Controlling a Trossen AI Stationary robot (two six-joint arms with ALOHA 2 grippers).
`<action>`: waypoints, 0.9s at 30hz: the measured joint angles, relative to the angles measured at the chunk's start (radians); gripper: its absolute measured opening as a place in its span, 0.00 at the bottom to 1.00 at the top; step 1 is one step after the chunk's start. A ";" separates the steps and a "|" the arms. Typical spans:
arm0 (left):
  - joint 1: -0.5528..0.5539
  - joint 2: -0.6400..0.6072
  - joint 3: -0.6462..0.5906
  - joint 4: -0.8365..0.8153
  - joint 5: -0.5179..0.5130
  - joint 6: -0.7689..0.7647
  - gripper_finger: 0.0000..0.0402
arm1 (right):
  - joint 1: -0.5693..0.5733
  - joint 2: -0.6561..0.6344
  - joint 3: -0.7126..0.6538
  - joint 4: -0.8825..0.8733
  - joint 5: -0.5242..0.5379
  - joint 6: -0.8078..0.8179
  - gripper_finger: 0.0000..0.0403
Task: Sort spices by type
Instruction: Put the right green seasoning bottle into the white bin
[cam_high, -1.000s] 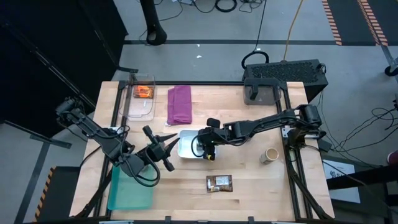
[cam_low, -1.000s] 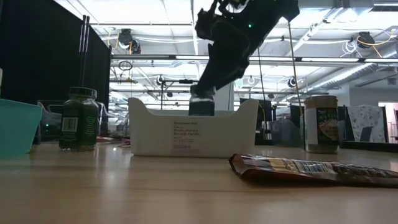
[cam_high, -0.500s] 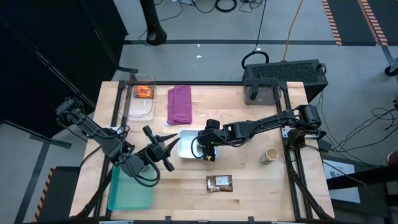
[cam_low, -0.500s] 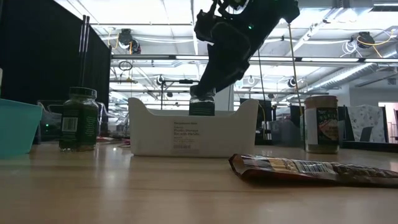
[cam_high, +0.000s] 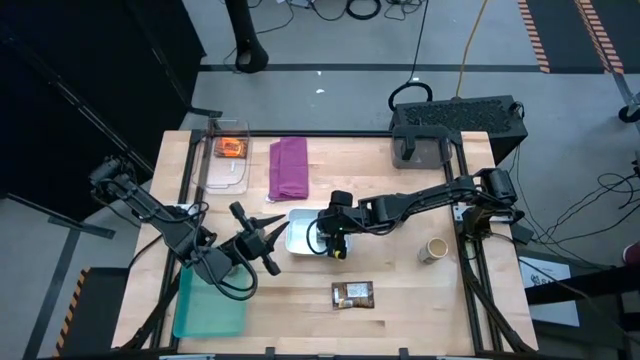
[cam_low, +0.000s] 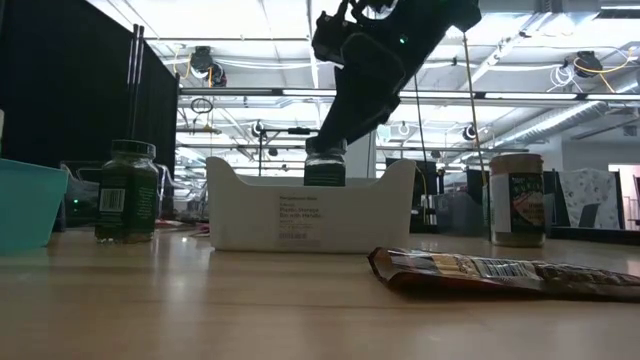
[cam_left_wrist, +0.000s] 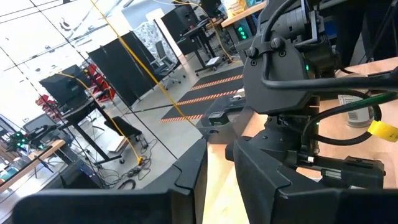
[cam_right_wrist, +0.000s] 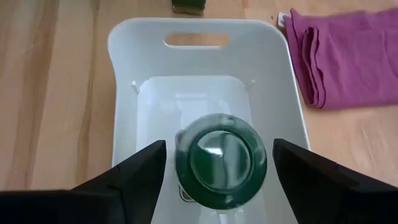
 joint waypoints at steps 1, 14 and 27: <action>0.000 0.000 0.000 0.000 0.000 -0.001 0.21 | 0.000 0.000 0.009 -0.003 -0.001 -0.007 0.69; 0.000 0.000 0.000 0.000 0.000 -0.003 0.21 | 0.006 -0.002 0.150 -0.162 -0.003 -0.051 0.70; 0.000 0.001 0.000 -0.001 0.006 -0.031 0.21 | 0.106 -0.235 0.227 -0.602 0.107 0.003 0.70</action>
